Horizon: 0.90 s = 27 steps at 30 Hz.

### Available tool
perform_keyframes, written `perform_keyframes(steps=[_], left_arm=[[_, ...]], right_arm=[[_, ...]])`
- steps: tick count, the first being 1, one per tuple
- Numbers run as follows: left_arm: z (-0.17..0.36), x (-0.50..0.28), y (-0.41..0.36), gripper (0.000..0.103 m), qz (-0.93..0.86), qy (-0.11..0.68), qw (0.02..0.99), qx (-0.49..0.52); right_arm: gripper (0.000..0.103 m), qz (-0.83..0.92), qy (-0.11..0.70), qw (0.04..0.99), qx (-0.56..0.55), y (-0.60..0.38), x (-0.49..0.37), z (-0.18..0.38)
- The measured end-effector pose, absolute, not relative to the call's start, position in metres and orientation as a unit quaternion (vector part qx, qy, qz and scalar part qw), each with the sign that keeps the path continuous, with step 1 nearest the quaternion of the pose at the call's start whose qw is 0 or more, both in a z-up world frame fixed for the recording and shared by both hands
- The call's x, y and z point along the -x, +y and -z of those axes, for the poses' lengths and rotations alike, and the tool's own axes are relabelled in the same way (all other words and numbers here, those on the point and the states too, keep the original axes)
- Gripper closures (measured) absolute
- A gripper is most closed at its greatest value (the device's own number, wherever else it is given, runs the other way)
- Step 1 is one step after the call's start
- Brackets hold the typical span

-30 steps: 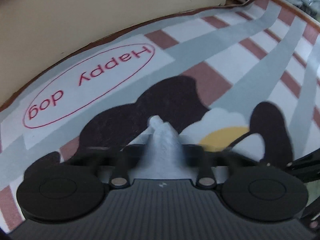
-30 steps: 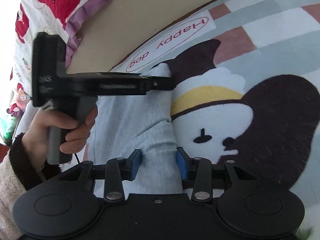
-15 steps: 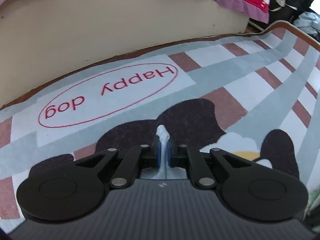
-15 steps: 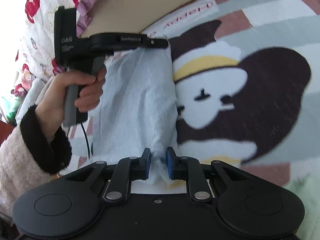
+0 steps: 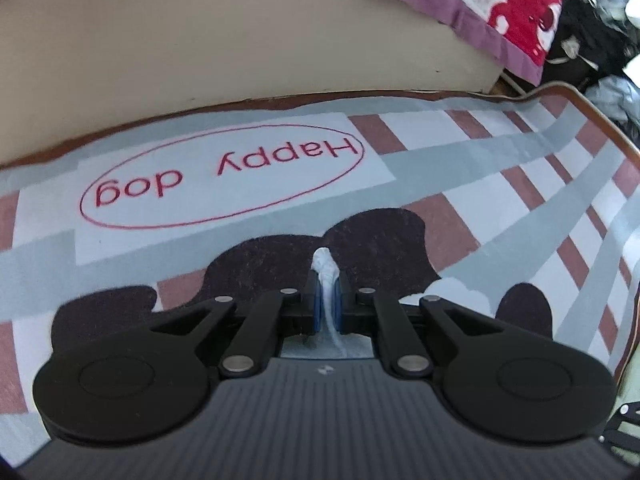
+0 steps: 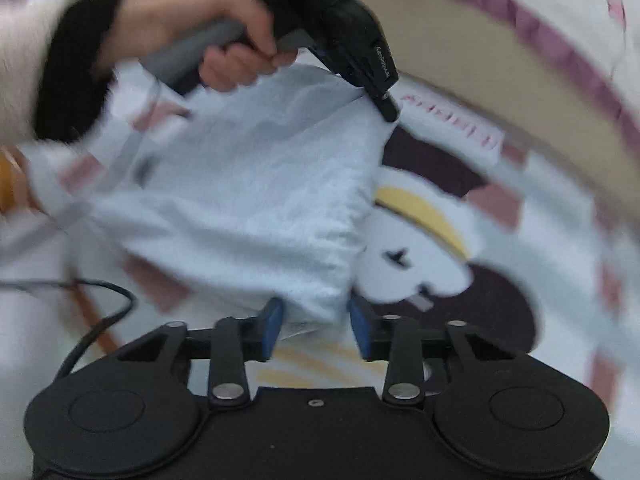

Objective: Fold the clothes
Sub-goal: 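Pinch the folded sweatshirt end with the left tool and lift it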

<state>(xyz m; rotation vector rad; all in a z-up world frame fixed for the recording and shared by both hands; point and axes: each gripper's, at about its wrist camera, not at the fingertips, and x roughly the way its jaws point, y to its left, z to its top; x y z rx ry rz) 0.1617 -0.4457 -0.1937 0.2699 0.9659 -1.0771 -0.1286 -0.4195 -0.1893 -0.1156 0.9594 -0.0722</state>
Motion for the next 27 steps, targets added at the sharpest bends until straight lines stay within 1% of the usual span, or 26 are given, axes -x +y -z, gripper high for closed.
perform_keyframes(steps=[2, 3, 4, 5, 8, 11, 13, 14, 15, 16, 17, 18, 19, 20, 23, 25, 27], left_arm=[[0.195, -0.163, -0.444, 0.096, 0.489, 0.442, 0.742, -0.121], [0.195, -0.164, -0.444, 0.096, 0.488, 0.443, 0.742, -0.119], [0.195, -0.166, -0.443, 0.096, 0.487, 0.444, 0.743, -0.118], [0.194, -0.167, -0.442, 0.096, 0.486, 0.445, 0.744, -0.116], [0.199, -0.178, -0.44, 0.096, 0.464, 0.471, 0.746, -0.081], [0.202, -0.184, -0.439, 0.095, 0.449, 0.48, 0.752, -0.059], [0.196, -0.186, -0.433, 0.095, 0.45, 0.474, 0.756, -0.042], [0.194, -0.187, -0.43, 0.09, 0.451, 0.471, 0.757, -0.034], [0.186, -0.187, -0.423, 0.09, 0.451, 0.447, 0.772, -0.036], [0.174, -0.188, -0.414, 0.08, 0.445, 0.411, 0.795, -0.04], [0.164, -0.189, -0.404, 0.057, 0.445, 0.384, 0.808, -0.046], [0.154, -0.193, -0.395, 0.047, 0.455, 0.369, 0.809, -0.051], [0.147, -0.197, -0.384, 0.04, 0.469, 0.362, 0.804, -0.055], [0.143, -0.198, -0.374, 0.04, 0.48, 0.357, 0.799, -0.065], [0.141, -0.196, -0.347, 0.04, 0.494, 0.347, 0.789, -0.113], [0.151, -0.191, -0.332, 0.04, 0.487, 0.351, 0.787, -0.143], [0.166, -0.186, -0.322, 0.036, 0.487, 0.358, 0.782, -0.15]], right_arm=[[0.06, 0.051, 0.453, 0.888, 0.058, -0.418, 0.127, 0.193], [0.08, 0.052, 0.448, 0.891, 0.053, -0.418, 0.13, 0.194], [0.097, 0.052, 0.444, 0.894, 0.046, -0.418, 0.133, 0.194], [0.095, 0.05, 0.443, 0.894, 0.032, -0.418, 0.136, 0.192], [0.096, 0.065, 0.437, 0.896, -0.032, -0.428, 0.147, 0.187], [0.102, 0.107, 0.456, 0.881, -0.06, -0.445, 0.157, 0.198], [0.103, 0.122, 0.466, 0.874, -0.063, -0.448, 0.163, 0.201], [0.103, 0.132, 0.47, 0.87, -0.064, -0.449, 0.163, 0.2], [0.103, 0.141, 0.474, 0.867, -0.066, -0.45, 0.163, 0.2], [0.103, 0.147, 0.477, 0.864, -0.069, -0.451, 0.163, 0.199], [0.103, 0.151, 0.476, 0.863, -0.074, -0.452, 0.164, 0.198], [0.101, 0.148, 0.467, 0.868, -0.082, -0.453, 0.165, 0.194], [0.097, 0.145, 0.457, 0.873, -0.091, -0.454, 0.167, 0.189], [0.094, 0.141, 0.447, 0.878, -0.099, -0.455, 0.168, 0.185], [0.065, 0.129, 0.424, 0.888, -0.124, -0.456, 0.159, 0.171], [0.064, 0.121, 0.41, 0.89, -0.157, -0.458, 0.148, 0.169], [0.058, 0.117, 0.403, 0.886, -0.196, -0.464, 0.139, 0.17]])
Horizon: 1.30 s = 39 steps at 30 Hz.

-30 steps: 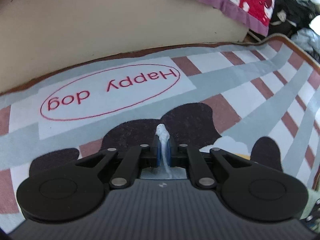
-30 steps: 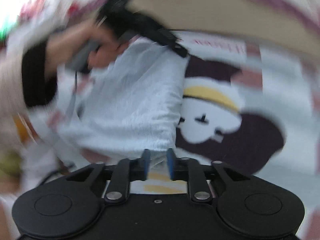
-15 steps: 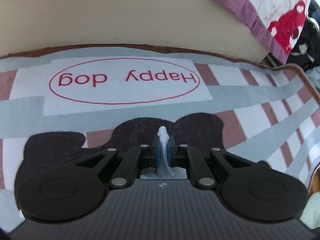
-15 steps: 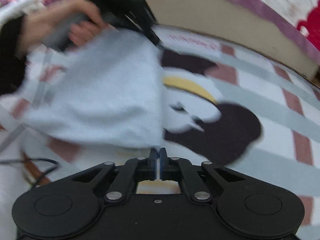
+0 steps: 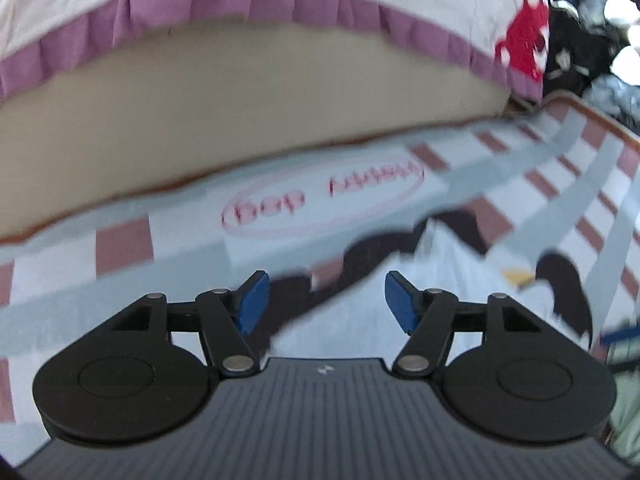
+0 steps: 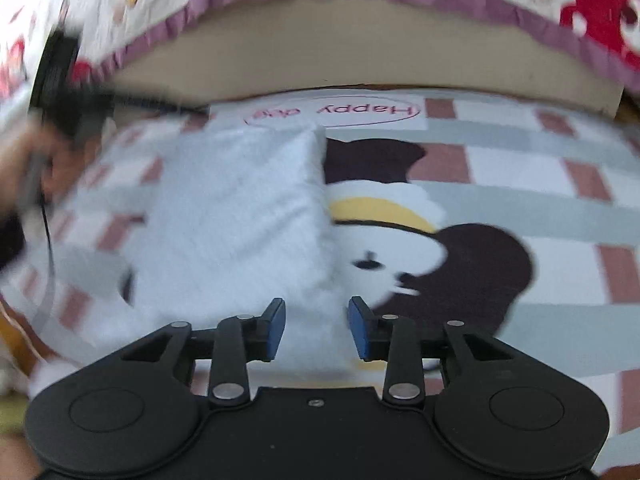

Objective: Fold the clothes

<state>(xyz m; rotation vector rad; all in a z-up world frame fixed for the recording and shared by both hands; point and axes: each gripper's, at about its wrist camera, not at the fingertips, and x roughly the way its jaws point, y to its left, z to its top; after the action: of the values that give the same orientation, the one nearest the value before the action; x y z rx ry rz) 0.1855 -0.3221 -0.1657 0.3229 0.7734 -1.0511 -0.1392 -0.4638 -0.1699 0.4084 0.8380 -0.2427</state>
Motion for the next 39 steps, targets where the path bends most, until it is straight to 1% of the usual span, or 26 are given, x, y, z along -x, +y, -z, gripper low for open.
perform_keyframes(steps=[1, 2, 3, 4, 5, 6, 7, 9, 11, 13, 16, 17, 18, 20, 22, 24, 26, 29, 31, 32, 34, 35, 37, 39], left_arm=[[0.173, -0.183, -0.319, 0.033, 0.486, 0.362, 0.781, -0.15], [0.182, -0.183, -0.319, 0.033, 0.484, 0.368, 0.78, -0.146], [0.19, -0.183, -0.319, 0.035, 0.482, 0.375, 0.779, -0.142], [0.198, -0.183, -0.32, 0.061, 0.479, 0.382, 0.778, -0.137], [0.205, -0.189, -0.32, 0.092, 0.468, 0.413, 0.771, -0.12], [0.212, -0.196, -0.321, 0.092, 0.456, 0.447, 0.763, -0.102], [0.21, -0.2, -0.32, 0.092, 0.443, 0.453, 0.769, -0.091], [0.206, -0.208, -0.317, 0.093, 0.416, 0.46, 0.782, -0.068], [0.204, -0.204, -0.318, 0.093, 0.415, 0.442, 0.791, -0.086], [0.203, -0.199, -0.319, 0.092, 0.416, 0.422, 0.799, -0.106], [0.205, -0.195, -0.315, 0.091, 0.429, 0.408, 0.799, -0.108], [0.206, -0.195, -0.314, 0.089, 0.434, 0.407, 0.796, -0.11], [0.205, -0.197, -0.312, 0.087, 0.437, 0.41, 0.794, -0.104], [0.203, -0.201, -0.307, 0.086, 0.44, 0.419, 0.789, -0.087], [0.201, -0.206, -0.302, 0.086, 0.442, 0.433, 0.783, -0.065], [0.201, -0.209, -0.3, 0.085, 0.443, 0.439, 0.779, -0.06], [0.201, -0.21, -0.3, 0.081, 0.437, 0.437, 0.784, -0.064], [0.201, -0.212, -0.298, 0.078, 0.42, 0.433, 0.795, -0.072], [0.201, -0.218, -0.293, 0.077, 0.404, 0.441, 0.799, -0.059], [0.201, -0.222, -0.29, 0.074, 0.397, 0.448, 0.8, -0.045], [0.2, -0.23, -0.278, 0.073, 0.386, 0.472, 0.792, -0.011], [0.198, -0.233, -0.271, 0.075, 0.383, 0.484, 0.787, 0.008], [0.186, -0.232, -0.257, 0.073, 0.38, 0.482, 0.789, 0.02], [0.176, -0.23, -0.245, 0.068, 0.38, 0.479, 0.79, 0.027]], right_arm=[[0.056, 0.118, 0.4, 0.883, -0.213, -0.467, 0.135, 0.172], [0.056, 0.118, 0.398, 0.88, -0.23, -0.47, 0.13, 0.173], [0.055, 0.12, 0.396, 0.877, -0.244, -0.473, 0.126, 0.176], [0.055, 0.127, 0.396, 0.874, -0.25, -0.475, 0.122, 0.18], [0.053, 0.133, 0.396, 0.872, -0.257, -0.478, 0.118, 0.185], [0.052, 0.137, 0.396, 0.869, -0.264, -0.481, 0.115, 0.189], [0.052, 0.134, 0.395, 0.867, -0.274, -0.483, 0.113, 0.196], [0.056, 0.117, 0.404, 0.869, -0.26, -0.474, 0.115, 0.208], [0.056, 0.108, 0.413, 0.872, -0.239, -0.458, 0.123, 0.215], [0.056, 0.107, 0.421, 0.867, -0.245, -0.451, 0.131, 0.217], [0.056, 0.115, 0.477, 0.849, -0.196, -0.441, 0.131, 0.206], [0.056, 0.125, 0.483, 0.849, -0.174, -0.436, 0.131, 0.197], [0.056, 0.131, 0.482, 0.852, -0.154, -0.43, 0.131, 0.186], [0.056, 0.119, 0.443, 0.88, -0.124, -0.417, 0.13, 0.161], [0.056, 0.081, 0.417, 0.898, -0.112, -0.402, 0.117, 0.147], [0.056, 0.045, 0.422, 0.9, -0.105, -0.386, 0.096, 0.149], [0.056, 0.029, 0.451, 0.887, -0.097, -0.369, 0.077, 0.168], [0.056, 0.009, 0.501, 0.858, -0.114, -0.344, 0.064, 0.193], [0.056, -0.031, 0.508, 0.853, -0.118, -0.328, 0.061, 0.192], [0.056, -0.067, 0.513, 0.844, -0.142, -0.326, 0.058, 0.19], [0.057, -0.121, 0.502, 0.83, -0.214, -0.332, 0.055, 0.185], [0.058, -0.128, 0.485, 0.833, -0.235, -0.338, 0.057, 0.178], [0.055, -0.11, 0.454, 0.849, -0.247, -0.356, 0.067, 0.162], [0.051, -0.054, 0.434, 0.865, -0.244, -0.389, 0.079, 0.15]])
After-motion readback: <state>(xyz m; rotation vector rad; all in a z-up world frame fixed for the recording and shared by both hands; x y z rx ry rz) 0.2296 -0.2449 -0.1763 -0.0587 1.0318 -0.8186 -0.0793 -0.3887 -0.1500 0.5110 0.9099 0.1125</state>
